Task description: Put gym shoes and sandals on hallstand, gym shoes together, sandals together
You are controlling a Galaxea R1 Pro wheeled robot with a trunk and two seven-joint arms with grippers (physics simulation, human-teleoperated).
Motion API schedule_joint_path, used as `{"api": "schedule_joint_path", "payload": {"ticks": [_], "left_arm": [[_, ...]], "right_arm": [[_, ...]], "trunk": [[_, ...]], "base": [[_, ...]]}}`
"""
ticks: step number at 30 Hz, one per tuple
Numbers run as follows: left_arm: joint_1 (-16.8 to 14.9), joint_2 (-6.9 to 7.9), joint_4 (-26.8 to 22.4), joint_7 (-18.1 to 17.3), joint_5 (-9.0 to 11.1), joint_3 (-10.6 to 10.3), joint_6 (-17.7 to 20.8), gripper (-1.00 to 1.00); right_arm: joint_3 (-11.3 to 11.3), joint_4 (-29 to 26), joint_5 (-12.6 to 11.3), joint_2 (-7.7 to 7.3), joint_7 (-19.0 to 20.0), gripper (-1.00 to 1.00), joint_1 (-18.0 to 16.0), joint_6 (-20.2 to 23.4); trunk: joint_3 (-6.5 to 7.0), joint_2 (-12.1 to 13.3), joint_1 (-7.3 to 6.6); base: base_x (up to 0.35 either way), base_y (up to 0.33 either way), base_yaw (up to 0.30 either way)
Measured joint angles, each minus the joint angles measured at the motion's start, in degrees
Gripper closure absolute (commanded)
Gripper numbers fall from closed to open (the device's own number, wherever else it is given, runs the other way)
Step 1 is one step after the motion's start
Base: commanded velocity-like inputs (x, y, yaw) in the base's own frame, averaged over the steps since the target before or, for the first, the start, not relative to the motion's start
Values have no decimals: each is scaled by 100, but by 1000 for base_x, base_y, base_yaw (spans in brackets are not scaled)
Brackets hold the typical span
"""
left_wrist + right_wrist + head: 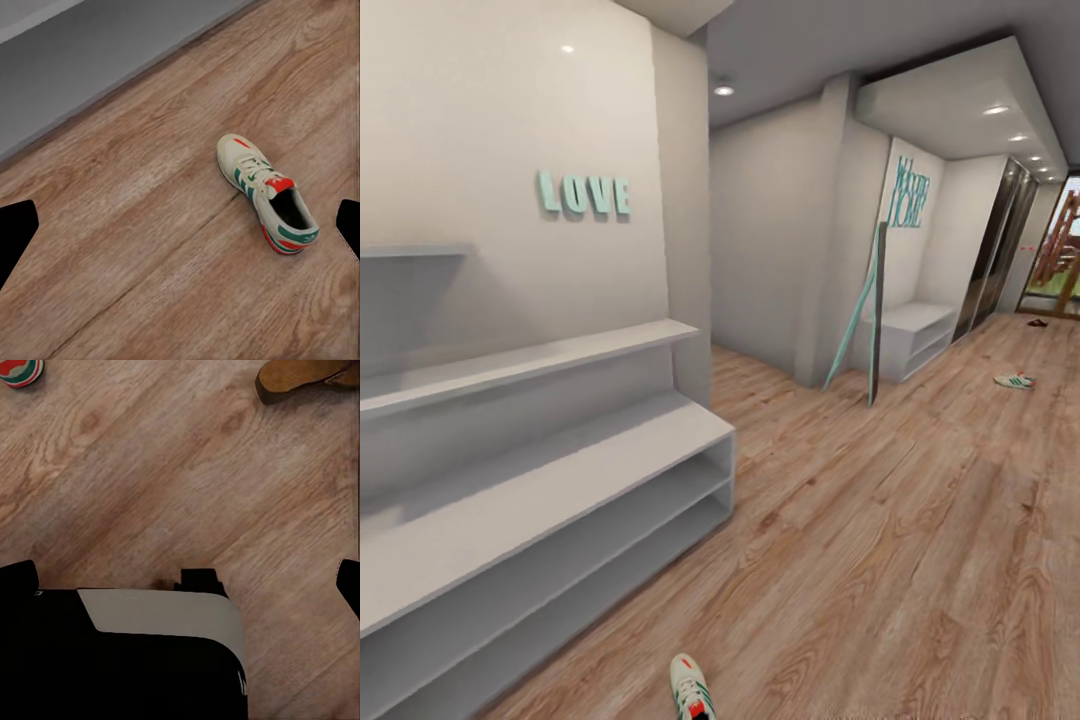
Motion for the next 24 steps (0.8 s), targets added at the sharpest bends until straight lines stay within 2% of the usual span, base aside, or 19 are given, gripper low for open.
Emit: {"api": "schedule_joint_path", "payload": {"ticks": [24], "left_arm": [[0,-9,-6,-5,5,-5,-2,-100]], "right_arm": [[-3,-7,0,0,-6,-100,0,0]], "trunk": [[0,0,0]], "base": [[0,0,-300]]}}
